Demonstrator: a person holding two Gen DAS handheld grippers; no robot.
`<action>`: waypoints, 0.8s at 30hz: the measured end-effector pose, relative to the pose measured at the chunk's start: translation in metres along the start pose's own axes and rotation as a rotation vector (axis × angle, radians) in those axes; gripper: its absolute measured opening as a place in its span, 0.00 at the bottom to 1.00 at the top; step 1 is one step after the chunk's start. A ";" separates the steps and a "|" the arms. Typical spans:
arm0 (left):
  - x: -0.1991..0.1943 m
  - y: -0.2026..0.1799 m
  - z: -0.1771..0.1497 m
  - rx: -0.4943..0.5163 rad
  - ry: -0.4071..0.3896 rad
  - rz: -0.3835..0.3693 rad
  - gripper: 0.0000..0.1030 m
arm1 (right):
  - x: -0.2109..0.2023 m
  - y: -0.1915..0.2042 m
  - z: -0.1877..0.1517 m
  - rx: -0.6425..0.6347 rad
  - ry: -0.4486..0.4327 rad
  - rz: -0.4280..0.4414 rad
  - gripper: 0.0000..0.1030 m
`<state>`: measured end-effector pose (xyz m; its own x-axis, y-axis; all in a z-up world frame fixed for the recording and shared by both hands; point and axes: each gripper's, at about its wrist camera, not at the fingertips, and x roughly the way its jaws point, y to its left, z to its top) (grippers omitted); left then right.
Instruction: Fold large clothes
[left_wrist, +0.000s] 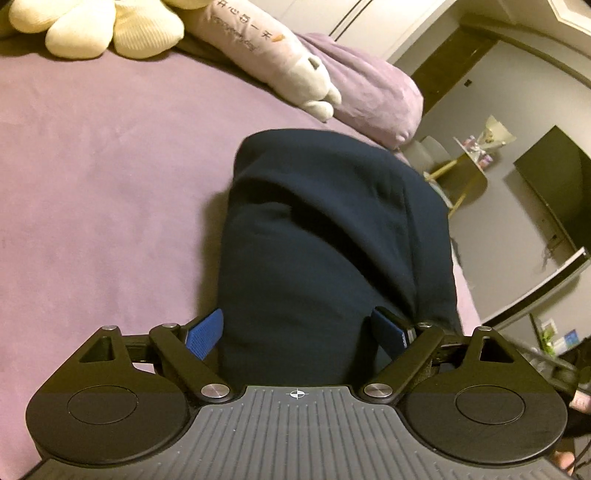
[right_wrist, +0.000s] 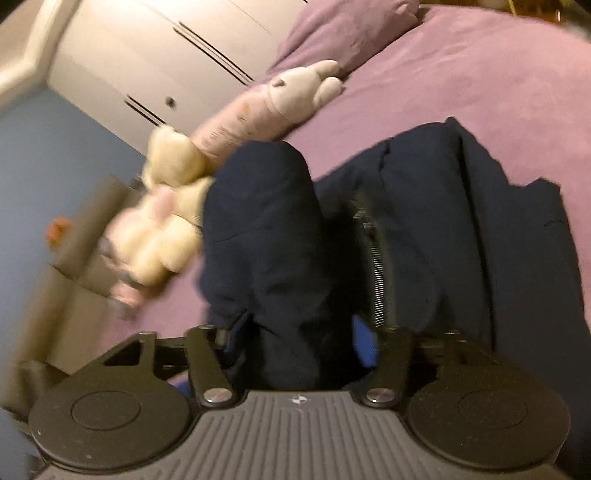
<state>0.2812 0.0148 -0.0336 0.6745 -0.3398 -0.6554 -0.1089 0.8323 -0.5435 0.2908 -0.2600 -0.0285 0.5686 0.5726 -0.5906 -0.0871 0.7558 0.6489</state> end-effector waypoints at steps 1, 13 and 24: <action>0.001 -0.002 0.000 -0.001 0.001 -0.002 0.86 | 0.002 0.004 -0.002 -0.038 -0.015 -0.034 0.27; 0.014 -0.080 -0.025 0.231 -0.054 -0.066 0.91 | -0.047 -0.003 -0.043 -0.221 -0.206 -0.347 0.15; 0.023 -0.080 -0.042 0.286 -0.124 -0.013 0.94 | -0.083 0.023 -0.012 -0.168 -0.347 -0.276 0.27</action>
<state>0.2746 -0.0778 -0.0269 0.7604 -0.3100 -0.5707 0.0986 0.9236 -0.3704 0.2313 -0.2861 0.0301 0.8266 0.2245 -0.5161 -0.0089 0.9221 0.3868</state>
